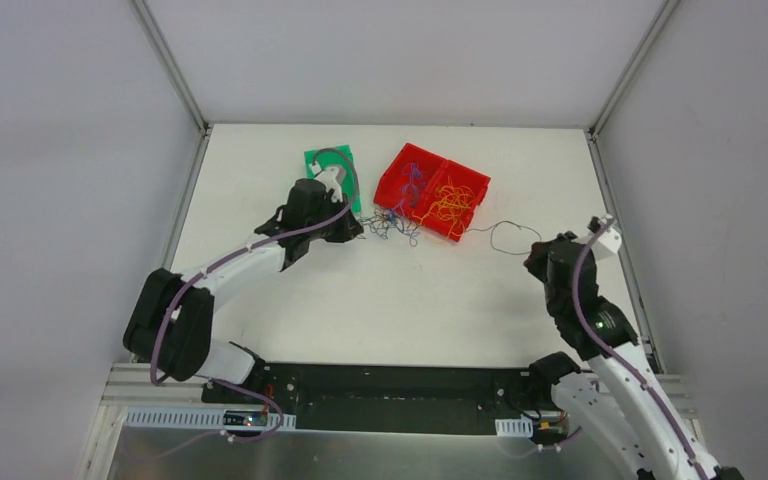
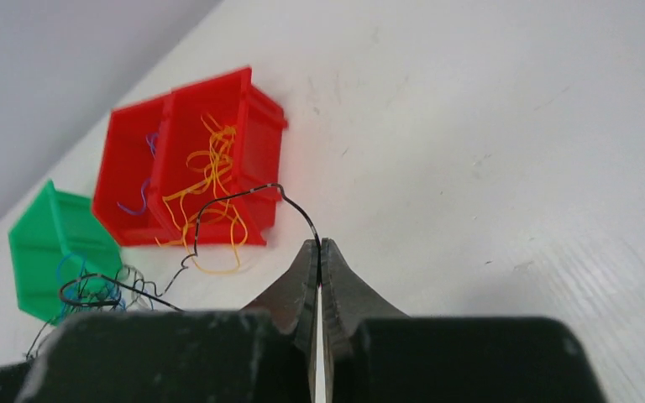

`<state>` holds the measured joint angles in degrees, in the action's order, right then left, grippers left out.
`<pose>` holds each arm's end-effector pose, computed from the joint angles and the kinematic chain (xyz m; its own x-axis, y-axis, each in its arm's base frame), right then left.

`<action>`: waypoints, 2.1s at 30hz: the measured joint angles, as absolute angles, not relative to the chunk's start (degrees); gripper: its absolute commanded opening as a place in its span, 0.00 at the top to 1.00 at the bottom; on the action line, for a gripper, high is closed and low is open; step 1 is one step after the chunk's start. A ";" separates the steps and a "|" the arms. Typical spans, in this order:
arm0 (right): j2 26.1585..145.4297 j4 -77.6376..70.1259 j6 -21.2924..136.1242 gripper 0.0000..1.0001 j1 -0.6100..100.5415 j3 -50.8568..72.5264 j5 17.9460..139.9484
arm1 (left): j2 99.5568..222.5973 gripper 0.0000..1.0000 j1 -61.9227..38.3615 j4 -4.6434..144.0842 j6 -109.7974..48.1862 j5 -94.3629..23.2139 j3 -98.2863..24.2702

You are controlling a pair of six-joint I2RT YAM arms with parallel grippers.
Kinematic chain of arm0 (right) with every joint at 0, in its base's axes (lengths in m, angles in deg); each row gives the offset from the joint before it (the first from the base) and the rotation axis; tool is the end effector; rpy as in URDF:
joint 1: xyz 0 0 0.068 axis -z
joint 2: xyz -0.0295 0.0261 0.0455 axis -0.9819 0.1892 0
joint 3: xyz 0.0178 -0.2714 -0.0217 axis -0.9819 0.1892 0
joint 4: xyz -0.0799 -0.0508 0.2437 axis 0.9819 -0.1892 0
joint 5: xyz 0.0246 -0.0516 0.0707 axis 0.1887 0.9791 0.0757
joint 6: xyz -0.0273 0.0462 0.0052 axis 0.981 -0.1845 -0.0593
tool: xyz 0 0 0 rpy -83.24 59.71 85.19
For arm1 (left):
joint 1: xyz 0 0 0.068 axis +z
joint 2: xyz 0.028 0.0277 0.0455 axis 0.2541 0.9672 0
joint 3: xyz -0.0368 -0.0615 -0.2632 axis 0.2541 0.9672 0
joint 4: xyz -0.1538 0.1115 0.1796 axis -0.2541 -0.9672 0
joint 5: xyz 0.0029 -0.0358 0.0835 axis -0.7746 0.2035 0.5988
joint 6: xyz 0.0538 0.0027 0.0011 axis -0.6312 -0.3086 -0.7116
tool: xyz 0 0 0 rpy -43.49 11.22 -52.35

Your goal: Untangle the cables

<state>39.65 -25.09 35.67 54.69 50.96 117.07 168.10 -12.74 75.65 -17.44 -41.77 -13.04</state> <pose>0.1399 0.0436 0.2890 -0.2558 0.3364 -0.9063 0.2237 0.9327 0.2830 0.2788 -0.1550 0.2391 -0.6272 -0.1342 -0.7672 0.4200 0.7713 -0.4783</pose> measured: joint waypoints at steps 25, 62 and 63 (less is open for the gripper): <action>30.49 -47.69 36.68 1.00 55.26 24.93 144.24 | 144.74 1.00 -6.21 63.50 1.45 8.08 0.46; 89.70 -21.62 56.50 0.20 30.23 22.68 95.91 | 139.65 1.00 -6.21 71.43 -6.00 -9.47 1.25; 92.26 -19.91 56.92 0.21 29.75 21.24 95.74 | 139.65 1.00 -6.21 71.54 -6.00 -9.47 1.25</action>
